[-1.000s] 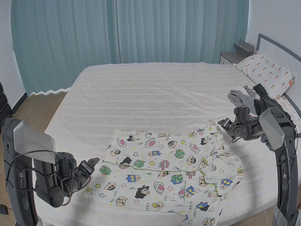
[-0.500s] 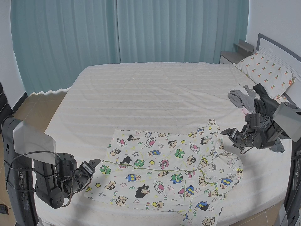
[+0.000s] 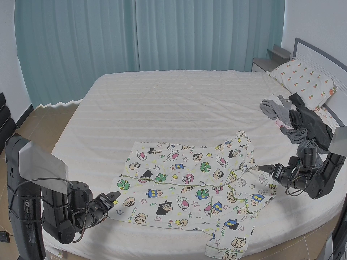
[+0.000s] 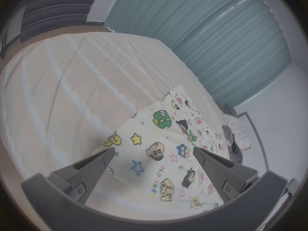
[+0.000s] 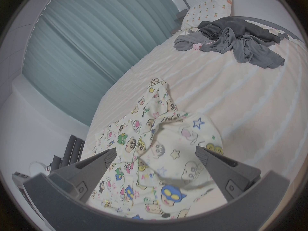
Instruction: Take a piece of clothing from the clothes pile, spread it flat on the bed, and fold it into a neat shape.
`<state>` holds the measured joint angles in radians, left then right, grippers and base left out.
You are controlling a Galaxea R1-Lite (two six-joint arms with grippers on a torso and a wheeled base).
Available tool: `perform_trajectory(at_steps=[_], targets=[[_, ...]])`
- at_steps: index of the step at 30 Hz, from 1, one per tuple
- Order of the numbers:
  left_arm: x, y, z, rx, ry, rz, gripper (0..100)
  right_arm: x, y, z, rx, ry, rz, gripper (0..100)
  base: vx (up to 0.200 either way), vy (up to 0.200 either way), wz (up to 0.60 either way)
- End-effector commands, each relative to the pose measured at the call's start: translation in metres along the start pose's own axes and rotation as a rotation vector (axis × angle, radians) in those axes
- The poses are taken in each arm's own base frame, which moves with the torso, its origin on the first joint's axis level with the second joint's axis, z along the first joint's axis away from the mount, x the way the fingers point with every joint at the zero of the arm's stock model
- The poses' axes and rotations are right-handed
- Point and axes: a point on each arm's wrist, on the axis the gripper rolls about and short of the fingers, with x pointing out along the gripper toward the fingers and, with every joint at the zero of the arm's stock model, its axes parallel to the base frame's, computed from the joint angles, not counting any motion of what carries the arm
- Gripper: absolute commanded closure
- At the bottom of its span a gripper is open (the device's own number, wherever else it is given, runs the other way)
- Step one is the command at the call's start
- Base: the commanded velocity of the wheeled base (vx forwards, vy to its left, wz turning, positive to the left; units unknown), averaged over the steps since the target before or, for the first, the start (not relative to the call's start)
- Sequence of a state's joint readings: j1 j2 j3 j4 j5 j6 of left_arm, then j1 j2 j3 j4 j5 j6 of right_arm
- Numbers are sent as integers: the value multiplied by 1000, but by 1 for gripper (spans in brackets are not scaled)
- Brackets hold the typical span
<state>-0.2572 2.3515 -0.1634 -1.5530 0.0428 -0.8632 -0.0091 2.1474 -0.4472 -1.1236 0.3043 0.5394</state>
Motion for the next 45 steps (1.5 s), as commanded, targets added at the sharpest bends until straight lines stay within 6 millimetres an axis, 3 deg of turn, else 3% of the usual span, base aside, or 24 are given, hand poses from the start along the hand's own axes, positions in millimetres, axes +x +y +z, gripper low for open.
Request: perform_trajectory(at_steps=[1,9,24,25,36,45], targets=[[13,14,-13,112,32,67,0,-16,3,-24,-12,50,43,0,0,0,0],[24,26,-21,277,24,153,0,-15,0,-33,-28,28,75,0,0,0,0],[34,26,-20,363,-5,169,0,-14,2,-33,-32,26,81,0,0,0,0],[34,26,-20,363,-4,170,100,-14,1,-34,-31,28,80,0,0,0,0],[23,34,-21,361,10,227,100,-20,1,-44,-32,74,74,0,0,0,0],[9,42,-27,367,53,286,100,-45,-1,-85,-202,289,108,0,0,0,0]])
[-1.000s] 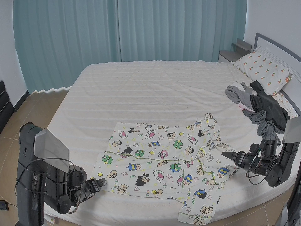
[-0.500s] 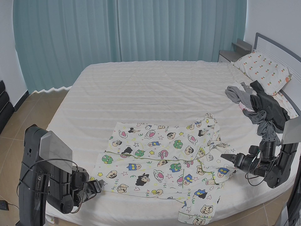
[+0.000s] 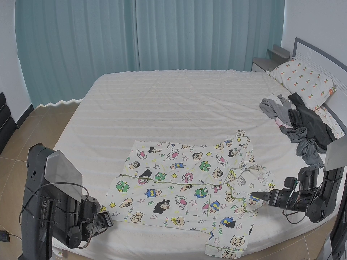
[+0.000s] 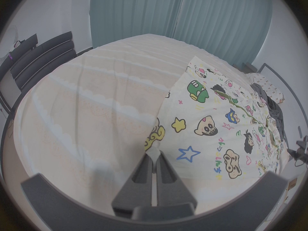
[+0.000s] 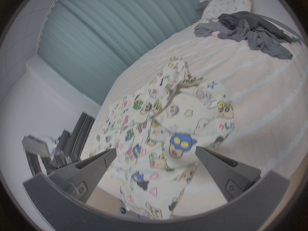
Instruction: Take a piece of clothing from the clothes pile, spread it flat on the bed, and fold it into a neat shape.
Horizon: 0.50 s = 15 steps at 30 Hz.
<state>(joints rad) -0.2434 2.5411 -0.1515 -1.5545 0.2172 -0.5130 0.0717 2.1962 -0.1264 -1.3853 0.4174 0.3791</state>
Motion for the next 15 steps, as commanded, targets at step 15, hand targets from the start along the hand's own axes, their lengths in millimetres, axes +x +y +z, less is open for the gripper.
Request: perform_trajectory(at_steps=[15], targets=[[-7,4,-5,2,25,12,100,27,9,-81,-218,305,-63,0,0,0,0]])
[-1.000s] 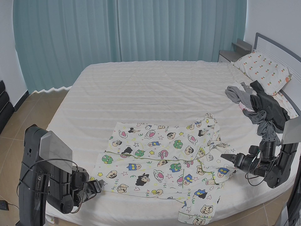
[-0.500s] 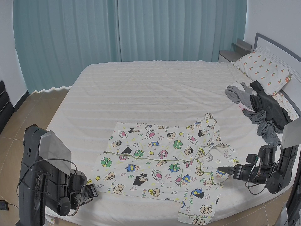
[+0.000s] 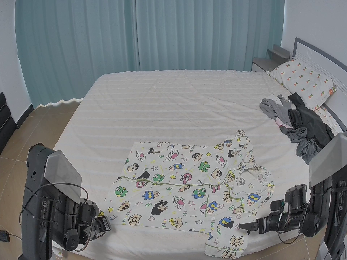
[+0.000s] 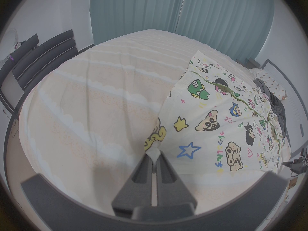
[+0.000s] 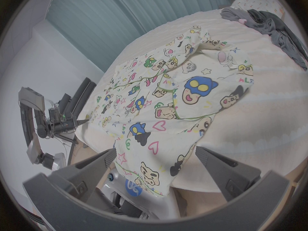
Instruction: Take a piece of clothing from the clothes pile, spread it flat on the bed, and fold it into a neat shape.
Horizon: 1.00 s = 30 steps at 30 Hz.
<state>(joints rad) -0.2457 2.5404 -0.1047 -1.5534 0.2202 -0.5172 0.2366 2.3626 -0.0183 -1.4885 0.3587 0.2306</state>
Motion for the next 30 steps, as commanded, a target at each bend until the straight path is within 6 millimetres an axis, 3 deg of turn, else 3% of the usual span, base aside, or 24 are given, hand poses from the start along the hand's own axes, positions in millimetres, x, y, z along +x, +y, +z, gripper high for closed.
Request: perform_trajectory(at_steps=[1,15,21,22,30], targets=[[1,-2,2,-6,-16,-13,100,21,1,-26,-24,101,-54,0,0,0,0],[5,-4,4,-12,-30,-28,100,30,9,-22,-66,80,-48,0,0,0,0],[5,-4,4,-12,-29,-29,100,48,17,-24,-118,59,-88,0,0,0,0],[5,-4,4,-12,-28,-28,100,49,18,-24,-124,57,-100,100,0,0,0],[3,-3,3,-7,-23,-22,100,40,18,-30,-122,89,-122,100,0,0,0]])
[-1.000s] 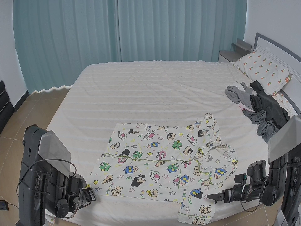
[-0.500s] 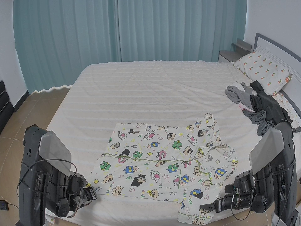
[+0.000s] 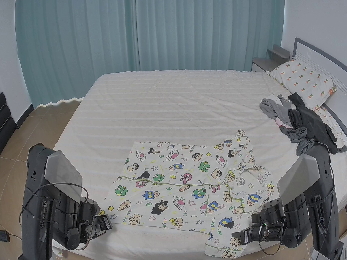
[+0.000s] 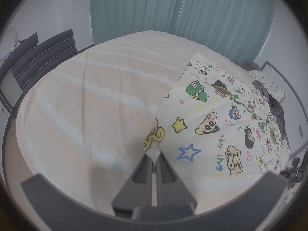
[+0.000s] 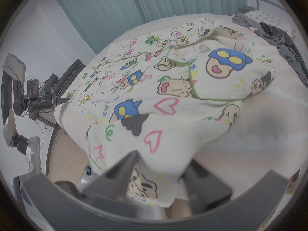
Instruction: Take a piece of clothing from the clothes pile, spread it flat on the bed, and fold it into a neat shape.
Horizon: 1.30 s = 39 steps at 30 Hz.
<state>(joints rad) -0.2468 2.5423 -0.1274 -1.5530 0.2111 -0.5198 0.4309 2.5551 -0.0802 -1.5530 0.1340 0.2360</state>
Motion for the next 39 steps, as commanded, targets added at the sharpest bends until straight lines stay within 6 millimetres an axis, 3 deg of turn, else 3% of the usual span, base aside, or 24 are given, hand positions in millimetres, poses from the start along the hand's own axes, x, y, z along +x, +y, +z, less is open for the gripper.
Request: perform_trajectory(at_steps=[1,8,24,39], targets=[[-1,0,0,-1,-10,-3,100,-4,0,-3,2,15,2,100,0,0,0],[-3,0,-2,20,4,0,100,-26,-5,3,41,2,98,100,0,0,0],[-24,8,-17,135,95,29,100,-40,-13,-6,52,148,61,100,0,0,0],[-26,6,-23,193,132,30,100,-53,-8,-11,1,231,83,100,0,0,0]])
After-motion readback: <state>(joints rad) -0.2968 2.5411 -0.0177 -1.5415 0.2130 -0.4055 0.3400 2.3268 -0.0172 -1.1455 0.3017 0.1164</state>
